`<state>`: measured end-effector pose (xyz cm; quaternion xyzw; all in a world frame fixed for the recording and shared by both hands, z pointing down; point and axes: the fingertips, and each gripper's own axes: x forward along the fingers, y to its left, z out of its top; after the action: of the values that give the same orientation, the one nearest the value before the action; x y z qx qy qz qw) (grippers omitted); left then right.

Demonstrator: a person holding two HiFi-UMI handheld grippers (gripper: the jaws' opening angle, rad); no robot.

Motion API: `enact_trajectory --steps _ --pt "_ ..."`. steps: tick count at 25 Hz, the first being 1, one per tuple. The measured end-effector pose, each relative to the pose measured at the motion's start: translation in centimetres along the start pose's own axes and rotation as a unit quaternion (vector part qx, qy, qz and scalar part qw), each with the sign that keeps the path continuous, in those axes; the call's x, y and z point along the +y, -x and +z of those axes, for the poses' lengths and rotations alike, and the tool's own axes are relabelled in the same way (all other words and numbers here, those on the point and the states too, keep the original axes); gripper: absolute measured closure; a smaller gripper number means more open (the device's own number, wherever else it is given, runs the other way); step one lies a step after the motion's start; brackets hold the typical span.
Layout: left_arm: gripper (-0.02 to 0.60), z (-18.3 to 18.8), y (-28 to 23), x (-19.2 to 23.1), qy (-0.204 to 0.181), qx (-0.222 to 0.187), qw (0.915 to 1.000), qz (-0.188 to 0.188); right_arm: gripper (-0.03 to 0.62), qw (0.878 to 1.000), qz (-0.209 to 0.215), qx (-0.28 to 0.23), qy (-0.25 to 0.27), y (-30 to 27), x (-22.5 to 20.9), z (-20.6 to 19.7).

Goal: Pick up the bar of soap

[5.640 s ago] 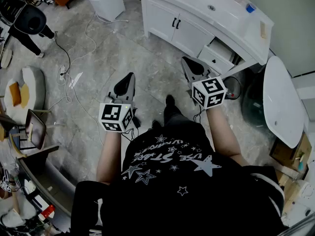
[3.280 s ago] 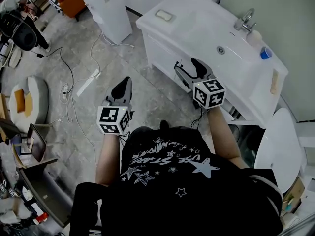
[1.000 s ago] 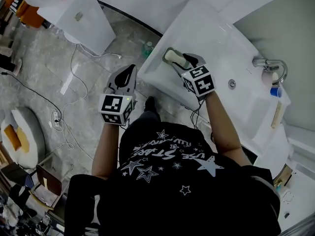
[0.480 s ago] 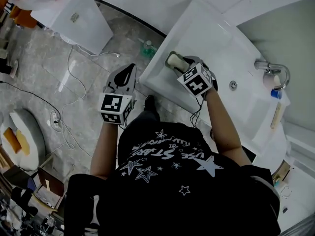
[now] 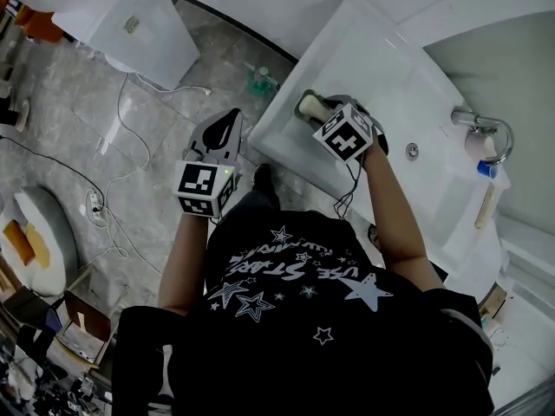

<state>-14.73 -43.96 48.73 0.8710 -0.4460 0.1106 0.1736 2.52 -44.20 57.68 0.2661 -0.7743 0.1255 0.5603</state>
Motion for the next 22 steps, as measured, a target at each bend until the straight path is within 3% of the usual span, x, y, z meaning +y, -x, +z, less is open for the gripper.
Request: enact_trajectory --steps 13,22 --pt "0.571 -0.4 -1.2 -1.0 0.000 0.014 0.9998 -0.017 0.398 0.998 0.006 0.065 0.021 -1.1 0.0 0.5" --pt "0.571 0.0 -1.0 -2.2 -0.010 0.012 0.9998 -0.012 0.405 1.000 0.009 0.021 0.016 -0.3 0.0 1.3"
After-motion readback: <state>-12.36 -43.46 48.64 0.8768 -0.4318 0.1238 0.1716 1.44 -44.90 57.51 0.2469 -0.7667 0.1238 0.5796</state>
